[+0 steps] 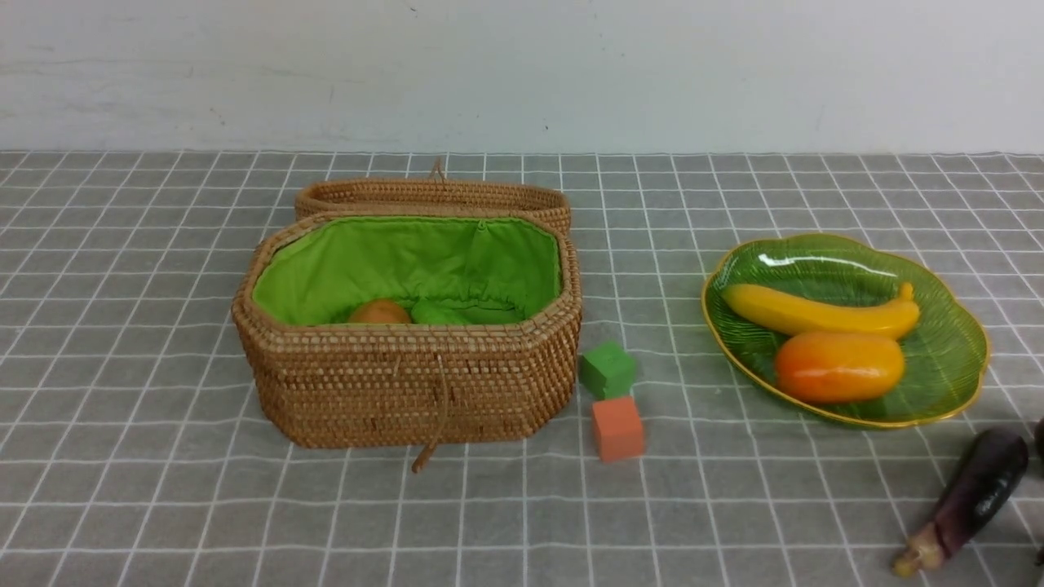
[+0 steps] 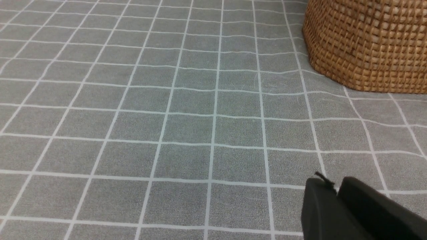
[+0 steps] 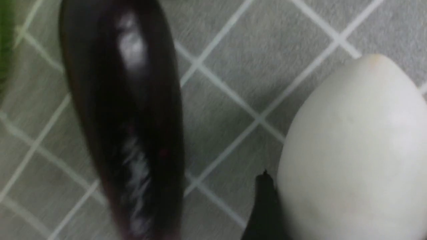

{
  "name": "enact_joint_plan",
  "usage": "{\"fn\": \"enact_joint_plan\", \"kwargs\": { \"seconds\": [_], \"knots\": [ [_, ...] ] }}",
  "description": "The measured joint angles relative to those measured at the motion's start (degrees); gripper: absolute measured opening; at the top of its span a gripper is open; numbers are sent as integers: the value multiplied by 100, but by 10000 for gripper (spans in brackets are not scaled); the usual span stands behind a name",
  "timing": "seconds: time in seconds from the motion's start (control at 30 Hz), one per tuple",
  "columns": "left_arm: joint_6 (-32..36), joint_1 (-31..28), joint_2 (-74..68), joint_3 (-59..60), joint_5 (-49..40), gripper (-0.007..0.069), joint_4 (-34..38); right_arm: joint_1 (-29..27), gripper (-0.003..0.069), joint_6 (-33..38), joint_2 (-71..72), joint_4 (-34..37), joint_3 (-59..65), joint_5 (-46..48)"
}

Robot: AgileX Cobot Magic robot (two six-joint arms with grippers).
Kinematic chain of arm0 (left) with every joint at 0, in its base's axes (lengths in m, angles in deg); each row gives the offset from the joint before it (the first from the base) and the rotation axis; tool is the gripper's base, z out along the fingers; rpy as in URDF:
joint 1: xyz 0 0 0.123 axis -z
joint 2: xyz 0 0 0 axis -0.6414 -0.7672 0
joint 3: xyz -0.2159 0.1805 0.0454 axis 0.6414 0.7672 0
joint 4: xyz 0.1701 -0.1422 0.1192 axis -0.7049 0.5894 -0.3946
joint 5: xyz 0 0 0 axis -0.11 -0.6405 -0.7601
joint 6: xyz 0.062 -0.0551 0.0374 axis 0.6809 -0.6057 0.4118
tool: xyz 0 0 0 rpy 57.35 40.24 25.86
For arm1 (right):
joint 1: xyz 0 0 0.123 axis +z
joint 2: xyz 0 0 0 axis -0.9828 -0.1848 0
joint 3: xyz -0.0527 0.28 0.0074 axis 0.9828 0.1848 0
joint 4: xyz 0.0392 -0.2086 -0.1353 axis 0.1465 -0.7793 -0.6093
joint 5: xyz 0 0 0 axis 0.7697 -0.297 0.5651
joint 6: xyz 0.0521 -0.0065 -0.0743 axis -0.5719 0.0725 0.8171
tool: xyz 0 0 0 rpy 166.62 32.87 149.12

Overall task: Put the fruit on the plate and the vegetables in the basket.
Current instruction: Take a daikon with your right arm and place it on the basket on the left.

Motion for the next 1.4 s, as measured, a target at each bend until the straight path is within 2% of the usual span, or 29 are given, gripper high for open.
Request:
{"fn": "enact_joint_plan", "kwargs": {
  "seconds": [0.1,0.17,0.23,0.3,0.33,0.4,0.5,0.57,0.63,0.67,0.7,0.8,0.97,1.13,1.23,1.3,1.4],
  "knots": [
    [0,0,0,0,0,71,-6,0,472,258,411,258,-234,203],
    [0,0,0,0,0,71,-6,5,472,891,1047,983,-753,328],
    [0,0,0,0,0,71,-6,29,472,1220,1205,1348,-971,346],
    [0,0,0,0,0,71,-6,336,472,2455,1422,2570,-1605,360],
    [0,0,0,0,0,71,-6,372,472,2560,1427,2667,-1649,360],
    [0,0,0,0,0,71,-6,948,472,3930,1375,3840,-2104,360],
    [0,0,0,0,0,71,-6,1889,472,5528,1015,5144,-2669,304],
    [0,0,0,0,0,72,-6,2557,472,6337,622,5820,-3048,100],
    [0,0,0,0,0,75,-6,3210,472,7076,149,6340,-3445,-329],
    [0,0,0,0,0,75,-6,3273,472,7076,100,6340,-3486,-378],
    [0,0,0,0,0,76,-6,3691,472,7636,-272,6675,-3786,-728],
    [0,0,0,0,0,80,-6,4419,472,8549,-1161,7113,-4524,-1322],
    [0,0,0,0,0,85,-6,5022,472,9270,-2220,7392,-5359,-1768],
    [0,0,0,0,0,88,-6,5083,505,9391,-2734,7445,-5533,-2111],
    [0,0,0,0,0,88,-6,5073,622,9402,-2831,7427,-5538,-2237],
    [0,0,0,0,0,89,-6,5073,667,9402,-2810,7340,-5551,-2218],
    [0,0,0,0,0,90,-6,5046,678,9373,-2696,7079,-5551,-1988]
  ]
}}
